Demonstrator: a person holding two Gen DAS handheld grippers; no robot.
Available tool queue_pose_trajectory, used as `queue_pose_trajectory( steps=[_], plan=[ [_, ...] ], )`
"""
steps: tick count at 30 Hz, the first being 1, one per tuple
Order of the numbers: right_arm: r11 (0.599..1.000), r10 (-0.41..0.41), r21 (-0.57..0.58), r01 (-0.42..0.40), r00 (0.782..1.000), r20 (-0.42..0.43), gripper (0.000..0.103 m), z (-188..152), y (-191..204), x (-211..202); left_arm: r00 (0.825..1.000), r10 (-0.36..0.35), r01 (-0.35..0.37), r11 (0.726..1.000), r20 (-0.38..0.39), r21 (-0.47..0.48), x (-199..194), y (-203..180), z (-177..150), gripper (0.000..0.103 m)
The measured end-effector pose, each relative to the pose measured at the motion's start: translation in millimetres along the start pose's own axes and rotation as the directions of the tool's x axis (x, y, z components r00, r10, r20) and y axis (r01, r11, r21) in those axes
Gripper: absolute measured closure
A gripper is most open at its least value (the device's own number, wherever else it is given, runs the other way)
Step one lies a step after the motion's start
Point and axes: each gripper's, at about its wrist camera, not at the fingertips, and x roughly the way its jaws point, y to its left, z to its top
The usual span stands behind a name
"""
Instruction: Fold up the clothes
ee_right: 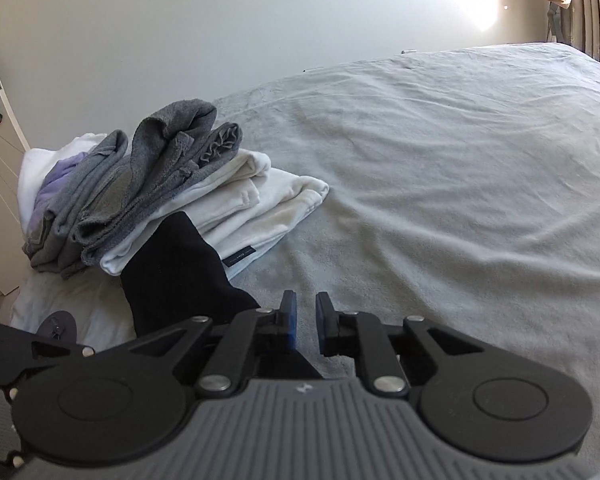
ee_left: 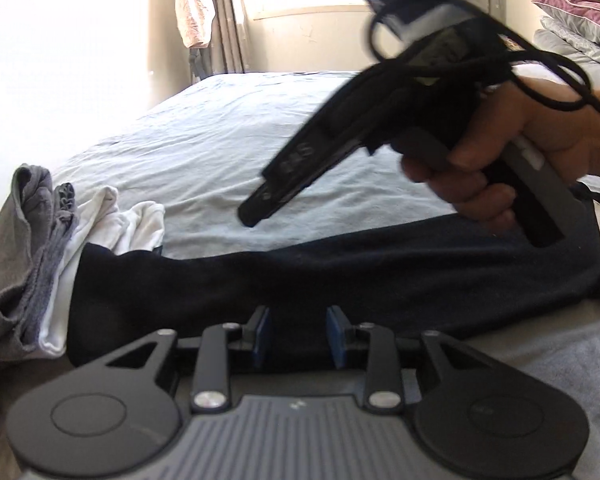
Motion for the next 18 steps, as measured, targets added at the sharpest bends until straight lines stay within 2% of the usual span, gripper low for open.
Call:
queue_pose_trajectory(
  steps=[3,6,9,13,15,17,18],
  plan=[
    [1.000,-0.016,0.005,0.016,1.000,0.006,0.073,-9,-6,-20,0.998,0.061,-0.061,0.998,-0.012,-0.033,0,7,1,0.071],
    [0.999,-0.033,-0.008,0.033,0.999,0.017,0.073,-23,-5,-40,0.986,0.144,-0.149,0.987,-0.087,-0.056,11,15,-2,0.069],
    [0.998,-0.051,-0.020,0.051,0.998,0.027,0.073,-36,-4,-59,0.985,0.150,-0.158,0.982,-0.082,-0.100,9,21,2,0.069],
    [0.996,-0.063,-0.068,0.065,0.997,0.037,0.073,-55,10,-81,0.997,0.083,-0.082,0.982,0.000,-0.170,-11,22,7,0.069],
    [0.995,-0.052,-0.083,0.054,0.998,0.018,0.073,-66,16,-84,0.998,0.068,-0.068,0.982,-0.003,-0.174,-10,21,9,0.068],
    [0.994,-0.070,-0.088,0.068,0.997,-0.019,0.073,-77,21,-74,0.995,0.078,-0.085,0.985,-0.056,-0.147,-1,15,11,0.067],
    [0.993,-0.079,-0.091,0.075,0.996,-0.037,0.073,-83,23,-69,0.990,0.094,-0.109,0.984,-0.108,-0.138,7,14,9,0.067]
  ],
)
